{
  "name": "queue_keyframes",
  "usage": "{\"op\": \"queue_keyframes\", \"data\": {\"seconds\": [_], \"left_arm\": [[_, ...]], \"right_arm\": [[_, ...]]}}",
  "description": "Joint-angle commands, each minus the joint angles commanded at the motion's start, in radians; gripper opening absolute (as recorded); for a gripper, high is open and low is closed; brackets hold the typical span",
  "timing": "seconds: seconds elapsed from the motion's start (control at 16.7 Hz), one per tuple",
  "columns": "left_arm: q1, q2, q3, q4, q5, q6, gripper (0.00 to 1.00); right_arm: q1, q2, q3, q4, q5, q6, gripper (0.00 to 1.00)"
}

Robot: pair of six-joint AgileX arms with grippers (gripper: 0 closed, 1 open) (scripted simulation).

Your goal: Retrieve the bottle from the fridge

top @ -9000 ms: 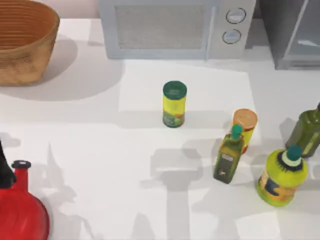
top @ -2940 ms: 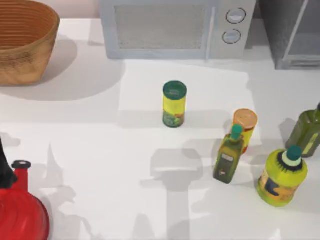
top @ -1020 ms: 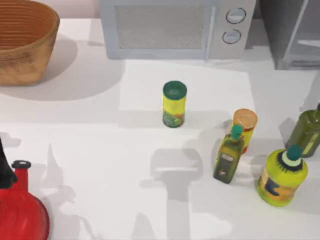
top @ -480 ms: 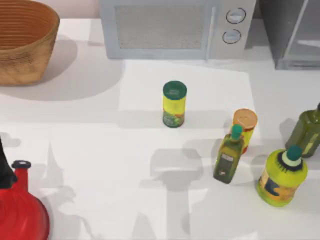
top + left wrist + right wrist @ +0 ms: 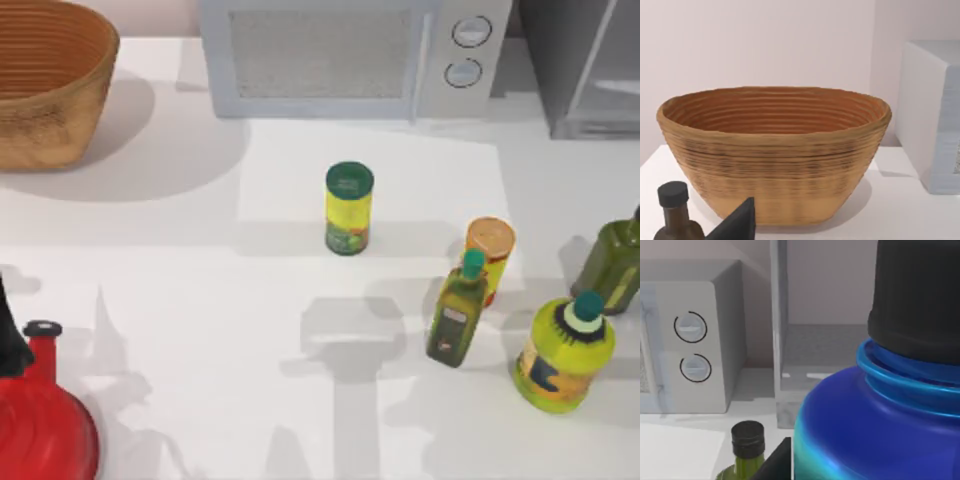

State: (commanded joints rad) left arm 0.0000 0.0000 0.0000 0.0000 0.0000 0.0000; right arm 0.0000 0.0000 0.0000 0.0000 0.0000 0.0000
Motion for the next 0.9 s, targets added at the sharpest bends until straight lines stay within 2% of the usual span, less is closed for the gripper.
{"op": "queue_keyframes", "data": {"seconds": [0.3,0.48,0.66,0.9], "left_arm": [[0.000,0.000,0.000,0.000,0.000,0.000,1.00],[0.000,0.000,0.000,0.000,0.000,0.000,1.00],[0.000,0.000,0.000,0.000,0.000,0.000,1.00],[0.000,0.000,0.000,0.000,0.000,0.000,1.00]], "right_arm": [[-0.003,0.004,0.002,0.002,-0.002,0.002,0.00],[0.037,0.063,0.025,0.032,0.041,0.007,0.00],[0.134,0.203,0.085,0.107,0.144,0.018,0.00],[0.333,0.485,0.208,0.260,0.352,0.040,0.00]]}}
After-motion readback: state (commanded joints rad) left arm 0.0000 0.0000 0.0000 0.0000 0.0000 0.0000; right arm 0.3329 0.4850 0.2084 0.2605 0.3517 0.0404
